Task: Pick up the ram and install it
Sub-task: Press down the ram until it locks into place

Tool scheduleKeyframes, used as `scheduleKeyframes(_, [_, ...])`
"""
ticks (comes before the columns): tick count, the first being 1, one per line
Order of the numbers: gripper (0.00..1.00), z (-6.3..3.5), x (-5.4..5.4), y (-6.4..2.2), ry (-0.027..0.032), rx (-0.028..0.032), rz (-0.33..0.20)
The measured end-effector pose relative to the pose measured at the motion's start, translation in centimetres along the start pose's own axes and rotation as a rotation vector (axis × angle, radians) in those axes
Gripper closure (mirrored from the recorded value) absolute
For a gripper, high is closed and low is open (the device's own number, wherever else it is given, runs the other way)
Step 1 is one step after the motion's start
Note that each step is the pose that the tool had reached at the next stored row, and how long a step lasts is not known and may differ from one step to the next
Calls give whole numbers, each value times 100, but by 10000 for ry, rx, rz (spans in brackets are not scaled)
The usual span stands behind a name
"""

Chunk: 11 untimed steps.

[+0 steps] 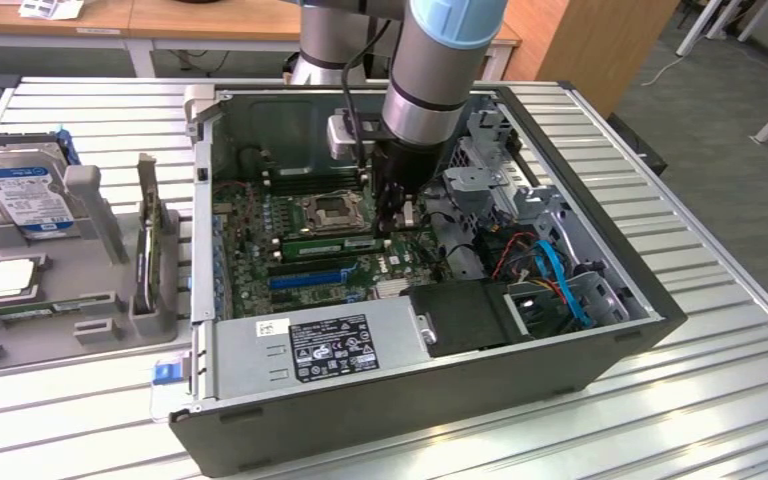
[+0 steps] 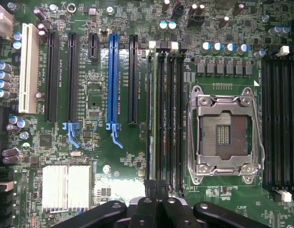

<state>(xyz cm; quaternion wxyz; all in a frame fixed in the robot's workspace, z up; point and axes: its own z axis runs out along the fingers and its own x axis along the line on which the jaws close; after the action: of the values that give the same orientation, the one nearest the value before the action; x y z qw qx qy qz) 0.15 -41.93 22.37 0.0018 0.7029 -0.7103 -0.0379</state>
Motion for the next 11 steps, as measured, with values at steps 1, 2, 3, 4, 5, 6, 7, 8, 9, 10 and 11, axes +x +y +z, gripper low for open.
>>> scheduleKeyframes(1, [90,0,0,0,0,0,0])
scheduleKeyframes(2, [90,1,0,0,-1,0,0])
scheduleKeyframes(3, [90,1,0,0,-1,0,0])
scheduleKeyframes(4, [90,1,0,0,-2,0,0])
scheduleKeyframes(5, [90,1,0,0,-1,0,0])
scheduleKeyframes(6, [90,1,0,0,-2,0,0])
scheduleKeyframes(7, [90,1,0,0,-1,0,0])
scheduleKeyframes(8, [90,2,0,0,-1,0,0])
scheduleKeyframes(9, [90,3,0,0,-1,0,1])
scheduleKeyframes(10, [90,5,0,0,-1,1,0])
scheduleKeyframes(11, [90,6,0,0,0,1,0])
